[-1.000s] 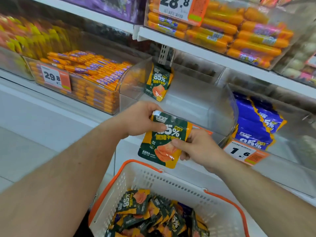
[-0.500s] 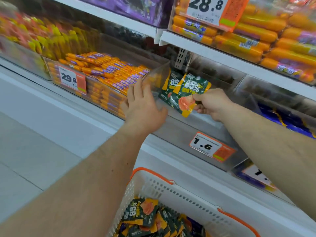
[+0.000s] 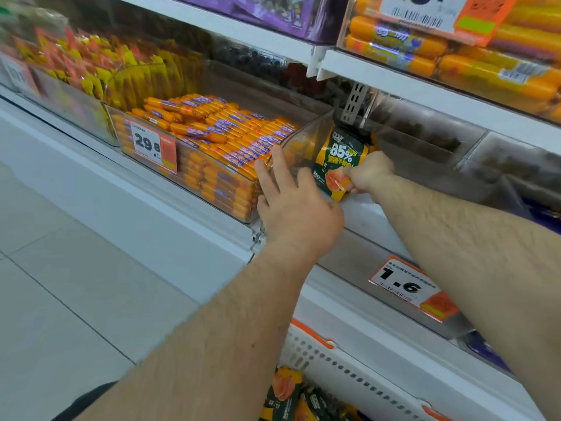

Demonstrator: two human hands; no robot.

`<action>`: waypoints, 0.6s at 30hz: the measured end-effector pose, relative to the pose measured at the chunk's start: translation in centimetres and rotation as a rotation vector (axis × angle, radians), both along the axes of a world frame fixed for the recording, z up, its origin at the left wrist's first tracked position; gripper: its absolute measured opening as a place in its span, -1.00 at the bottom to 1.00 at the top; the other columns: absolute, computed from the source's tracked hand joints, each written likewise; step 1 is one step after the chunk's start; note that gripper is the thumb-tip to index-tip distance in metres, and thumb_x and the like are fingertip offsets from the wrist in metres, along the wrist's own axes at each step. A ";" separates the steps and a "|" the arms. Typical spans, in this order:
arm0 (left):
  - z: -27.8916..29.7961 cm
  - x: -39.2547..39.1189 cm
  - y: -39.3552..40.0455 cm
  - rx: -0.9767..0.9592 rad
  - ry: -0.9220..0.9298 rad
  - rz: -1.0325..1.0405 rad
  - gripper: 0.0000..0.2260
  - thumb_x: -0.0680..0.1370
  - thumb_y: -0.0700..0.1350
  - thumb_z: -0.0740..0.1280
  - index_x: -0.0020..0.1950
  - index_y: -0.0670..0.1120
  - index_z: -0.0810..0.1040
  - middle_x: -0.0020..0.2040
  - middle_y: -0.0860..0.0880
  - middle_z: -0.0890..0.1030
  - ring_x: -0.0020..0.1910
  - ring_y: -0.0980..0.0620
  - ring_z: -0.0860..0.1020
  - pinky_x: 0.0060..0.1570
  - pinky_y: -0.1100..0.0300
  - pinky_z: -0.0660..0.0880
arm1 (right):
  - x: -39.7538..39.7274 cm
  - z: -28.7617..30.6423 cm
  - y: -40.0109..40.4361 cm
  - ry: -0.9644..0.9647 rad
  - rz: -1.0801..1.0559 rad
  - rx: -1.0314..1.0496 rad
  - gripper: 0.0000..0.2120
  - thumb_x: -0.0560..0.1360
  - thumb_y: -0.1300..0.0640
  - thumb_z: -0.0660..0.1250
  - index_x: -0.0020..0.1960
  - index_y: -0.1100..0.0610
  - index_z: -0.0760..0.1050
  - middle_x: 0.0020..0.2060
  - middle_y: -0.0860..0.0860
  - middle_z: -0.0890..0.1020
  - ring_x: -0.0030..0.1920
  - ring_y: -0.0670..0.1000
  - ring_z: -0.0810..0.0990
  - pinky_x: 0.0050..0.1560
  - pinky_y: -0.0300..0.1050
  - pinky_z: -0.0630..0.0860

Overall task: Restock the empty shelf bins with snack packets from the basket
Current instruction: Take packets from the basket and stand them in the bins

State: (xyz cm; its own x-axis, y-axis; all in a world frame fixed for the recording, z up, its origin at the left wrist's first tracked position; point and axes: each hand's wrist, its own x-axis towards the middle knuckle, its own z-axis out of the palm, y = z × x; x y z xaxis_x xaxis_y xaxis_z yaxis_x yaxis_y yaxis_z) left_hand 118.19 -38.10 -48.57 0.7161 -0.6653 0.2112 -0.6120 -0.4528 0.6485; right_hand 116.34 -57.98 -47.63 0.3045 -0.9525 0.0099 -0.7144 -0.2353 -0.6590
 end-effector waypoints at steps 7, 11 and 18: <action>0.1 -0.1 -0.2 0.038 -0.007 -0.002 -0.58 0.53 0.01 0.25 0.36 -0.07 0.31 0.57 -0.07 -0.30 0.53 -0.22 -0.32 0.43 -0.25 0.07 | -0.7 0.4 0.7 0.120 -0.012 -0.045 -0.60 0.39 -0.15 0.51 -0.05 0.16 0.52 -0.28 0.09 0.67 -0.32 0.02 0.67 -0.32 -0.13 0.61; 0.4 0.0 0.0 0.064 -0.017 0.008 -0.57 0.52 0.05 0.26 0.35 -0.04 0.31 0.58 -0.06 -0.26 0.54 -0.20 -0.30 0.43 -0.25 -0.04 | -1.5 0.1 0.9 0.043 -0.050 0.013 -0.61 0.38 -0.07 0.55 -0.04 0.21 0.55 -0.29 0.14 0.69 -0.28 0.04 0.70 -0.18 -0.02 0.68; 1.3 -1.0 1.2 -0.203 -0.214 -0.033 -0.55 0.40 0.09 0.29 0.24 -0.04 0.43 0.37 -0.11 0.26 0.34 -0.17 0.22 0.24 -0.07 0.24 | -4.1 1.6 3.9 -0.010 -0.057 -0.054 -0.64 0.37 -0.10 0.51 -0.17 0.21 0.63 -0.40 0.07 0.68 -0.36 0.01 0.69 -0.17 -0.07 0.67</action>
State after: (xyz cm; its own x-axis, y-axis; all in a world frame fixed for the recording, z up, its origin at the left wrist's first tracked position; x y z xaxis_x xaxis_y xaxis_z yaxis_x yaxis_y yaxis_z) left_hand 117.21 -36.91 -47.25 0.6193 -0.6166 0.4860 -0.7569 -0.3045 0.5783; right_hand 112.23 -54.05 -46.02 0.2493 -0.9663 0.0641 -0.7211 -0.2294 -0.6538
